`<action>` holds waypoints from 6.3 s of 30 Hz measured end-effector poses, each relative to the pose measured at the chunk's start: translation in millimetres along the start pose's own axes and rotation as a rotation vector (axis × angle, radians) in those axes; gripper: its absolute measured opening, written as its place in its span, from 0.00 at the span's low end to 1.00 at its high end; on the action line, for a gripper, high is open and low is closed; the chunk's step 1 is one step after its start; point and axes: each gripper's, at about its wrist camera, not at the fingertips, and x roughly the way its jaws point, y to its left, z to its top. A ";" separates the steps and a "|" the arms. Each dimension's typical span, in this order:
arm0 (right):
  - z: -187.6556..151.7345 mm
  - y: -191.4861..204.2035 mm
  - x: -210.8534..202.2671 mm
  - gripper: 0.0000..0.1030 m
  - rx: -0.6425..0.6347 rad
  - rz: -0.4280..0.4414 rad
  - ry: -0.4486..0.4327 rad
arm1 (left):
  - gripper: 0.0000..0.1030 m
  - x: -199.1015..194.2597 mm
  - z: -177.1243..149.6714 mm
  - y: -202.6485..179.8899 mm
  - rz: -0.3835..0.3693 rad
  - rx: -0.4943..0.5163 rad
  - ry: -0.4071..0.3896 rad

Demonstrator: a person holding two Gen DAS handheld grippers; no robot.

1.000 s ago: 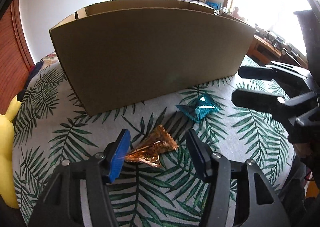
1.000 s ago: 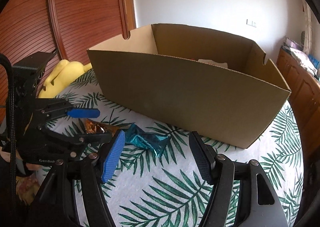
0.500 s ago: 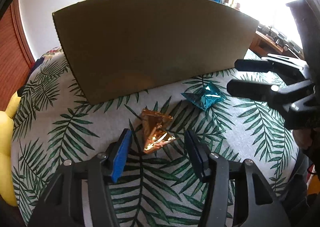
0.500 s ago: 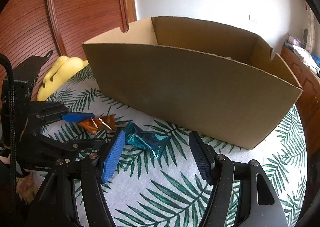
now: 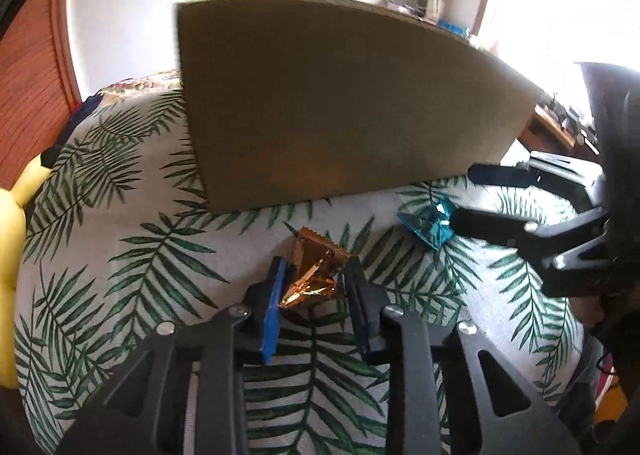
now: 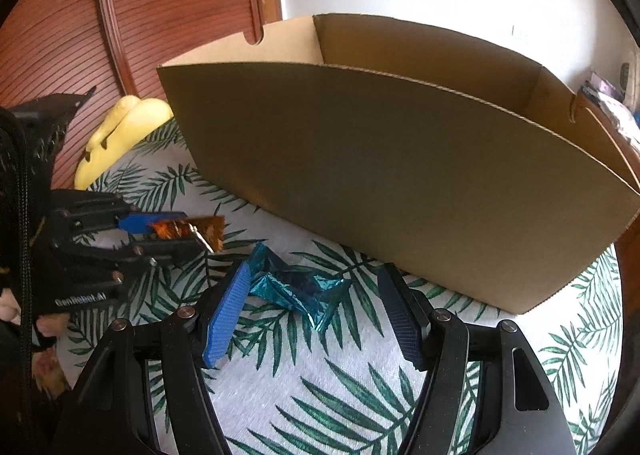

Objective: Organize snacks

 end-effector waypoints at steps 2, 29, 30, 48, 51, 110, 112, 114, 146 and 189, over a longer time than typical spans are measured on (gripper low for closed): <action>1.5 0.6 4.4 0.66 -0.016 0.000 0.012 | 0.26 -3.1 0.0 4.6 0.002 -0.009 -0.010; 3.1 11.3 32.2 0.58 -0.086 0.046 0.113 | 0.27 -1.9 -0.2 8.2 0.007 -0.048 -0.010; 4.5 12.1 33.6 0.56 -0.087 0.038 0.111 | 0.27 -1.8 0.2 8.3 0.007 -0.050 -0.010; -13.1 -0.4 11.0 0.23 -0.014 -0.036 0.039 | 0.27 -4.4 -2.6 -7.3 0.045 -0.002 -0.022; -17.5 -1.6 0.7 0.23 -0.003 -0.034 0.025 | 0.27 -4.7 -2.8 -11.3 0.049 0.011 -0.023; 80.3 -54.5 -40.7 0.23 0.038 -0.095 -0.249 | 0.27 -15.1 136.5 -47.7 -0.010 0.091 -0.281; 78.9 -55.8 -36.1 0.24 0.043 -0.091 -0.243 | 0.29 -12.0 136.4 -47.4 -0.004 0.091 -0.276; 77.9 -57.4 -33.0 0.24 0.048 -0.085 -0.238 | 0.30 -9.6 136.2 -45.7 0.000 0.083 -0.273; 34.5 -21.9 -136.7 0.34 0.106 -0.110 -0.345 | 0.53 -132.5 80.0 -89.5 0.120 0.120 -0.367; -49.9 39.0 -215.0 1.00 0.185 -0.264 -0.425 | 0.99 -202.7 -26.8 -132.1 0.230 0.045 -0.403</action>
